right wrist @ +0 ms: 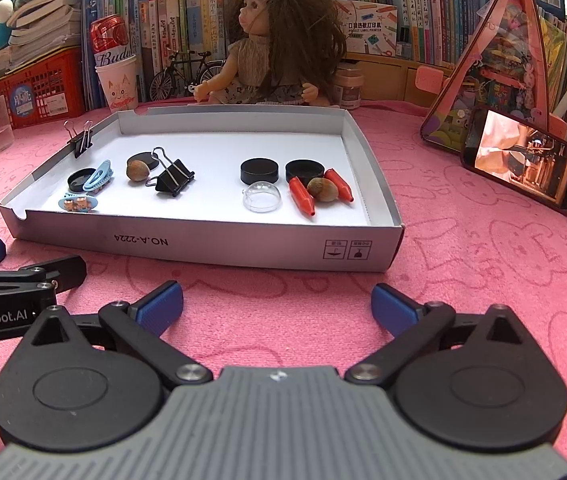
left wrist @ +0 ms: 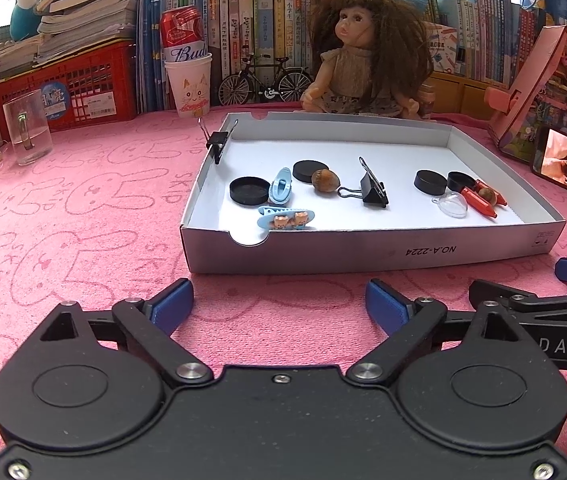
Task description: Organize rigid objects
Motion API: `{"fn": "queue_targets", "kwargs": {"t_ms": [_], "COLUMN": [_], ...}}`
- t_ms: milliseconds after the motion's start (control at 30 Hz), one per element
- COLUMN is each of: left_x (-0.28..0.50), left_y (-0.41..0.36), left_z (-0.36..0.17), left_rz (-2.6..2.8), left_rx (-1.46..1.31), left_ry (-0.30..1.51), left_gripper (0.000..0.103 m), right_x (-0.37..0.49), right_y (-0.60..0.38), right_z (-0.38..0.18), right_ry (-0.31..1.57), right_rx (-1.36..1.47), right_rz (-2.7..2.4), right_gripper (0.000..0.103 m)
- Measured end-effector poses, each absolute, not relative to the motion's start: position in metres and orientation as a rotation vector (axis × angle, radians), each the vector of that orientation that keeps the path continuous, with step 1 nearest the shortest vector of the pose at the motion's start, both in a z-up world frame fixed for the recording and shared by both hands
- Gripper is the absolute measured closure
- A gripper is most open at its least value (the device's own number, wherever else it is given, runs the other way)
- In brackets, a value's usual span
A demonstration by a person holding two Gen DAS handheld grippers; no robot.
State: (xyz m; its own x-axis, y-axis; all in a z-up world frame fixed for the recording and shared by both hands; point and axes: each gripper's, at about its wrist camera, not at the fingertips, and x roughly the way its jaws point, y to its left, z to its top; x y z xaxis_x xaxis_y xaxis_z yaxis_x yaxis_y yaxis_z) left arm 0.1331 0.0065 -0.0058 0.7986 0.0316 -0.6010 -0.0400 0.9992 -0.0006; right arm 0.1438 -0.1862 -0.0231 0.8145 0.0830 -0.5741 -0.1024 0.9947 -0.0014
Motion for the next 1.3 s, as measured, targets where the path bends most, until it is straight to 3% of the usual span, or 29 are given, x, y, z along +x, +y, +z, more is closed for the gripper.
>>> {"fn": "queue_targets", "kwargs": {"t_ms": [267,1300], "left_x": [0.1360,0.1359], "left_y": [0.0088,0.0089], "left_z": [-0.0071,-0.0070], "left_rz": [0.068,0.068], "left_rx": [-0.025,-0.024], "left_ry": [0.661,0.662], "left_gripper": [0.001,0.000], "right_x": [0.1442,0.1444], "right_y": [-0.1870,-0.1868], "right_z": [-0.0233,-0.0233], "right_ry": [0.611,0.611], "right_rx": [-0.029,-0.028], "right_rz": [0.099,0.099], "right_gripper": [0.000,0.000]}}
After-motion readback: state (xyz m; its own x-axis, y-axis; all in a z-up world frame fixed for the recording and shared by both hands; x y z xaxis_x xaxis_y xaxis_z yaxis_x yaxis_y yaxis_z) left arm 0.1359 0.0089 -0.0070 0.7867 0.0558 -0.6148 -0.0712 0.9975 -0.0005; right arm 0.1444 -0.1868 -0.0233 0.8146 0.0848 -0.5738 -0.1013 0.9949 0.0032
